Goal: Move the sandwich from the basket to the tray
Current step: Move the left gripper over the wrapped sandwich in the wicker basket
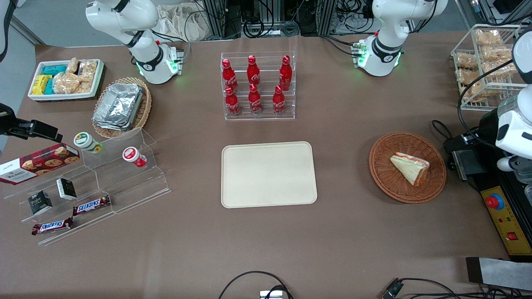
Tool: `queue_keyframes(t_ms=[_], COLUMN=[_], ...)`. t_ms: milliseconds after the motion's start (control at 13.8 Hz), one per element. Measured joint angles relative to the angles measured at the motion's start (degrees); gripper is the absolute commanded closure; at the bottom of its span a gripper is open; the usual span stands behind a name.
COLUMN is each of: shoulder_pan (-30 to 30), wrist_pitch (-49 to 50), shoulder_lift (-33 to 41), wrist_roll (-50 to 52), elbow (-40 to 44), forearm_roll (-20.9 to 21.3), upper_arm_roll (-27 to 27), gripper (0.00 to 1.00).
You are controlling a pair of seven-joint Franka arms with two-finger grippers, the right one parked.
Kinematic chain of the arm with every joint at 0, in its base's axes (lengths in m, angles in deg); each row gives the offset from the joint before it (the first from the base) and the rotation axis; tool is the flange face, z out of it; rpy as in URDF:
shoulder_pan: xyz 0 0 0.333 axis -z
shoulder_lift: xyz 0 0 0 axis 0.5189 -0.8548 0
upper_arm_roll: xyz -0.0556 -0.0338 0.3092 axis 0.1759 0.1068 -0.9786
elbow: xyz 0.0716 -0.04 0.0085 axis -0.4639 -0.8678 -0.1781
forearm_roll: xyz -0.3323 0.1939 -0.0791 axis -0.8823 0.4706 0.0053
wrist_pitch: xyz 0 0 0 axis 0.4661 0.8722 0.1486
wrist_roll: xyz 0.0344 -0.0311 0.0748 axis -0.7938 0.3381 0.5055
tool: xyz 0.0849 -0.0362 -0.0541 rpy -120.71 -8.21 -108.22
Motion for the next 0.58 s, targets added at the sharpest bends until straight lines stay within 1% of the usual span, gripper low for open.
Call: queue_keyframes(t_ms=[361,578], shoulder_pan=[0.03,-0.21], wrist_pitch=[-0.86,-6.41], shoulder_lift=[-1.08,-3.62], wrist_roll=[0.43,4.73], elbow=[-0.09,-2.07], forearm_roll=[0.57,2.57], upper_arm_roll=[0.0,-0.04], gripper=[0.0,0.0])
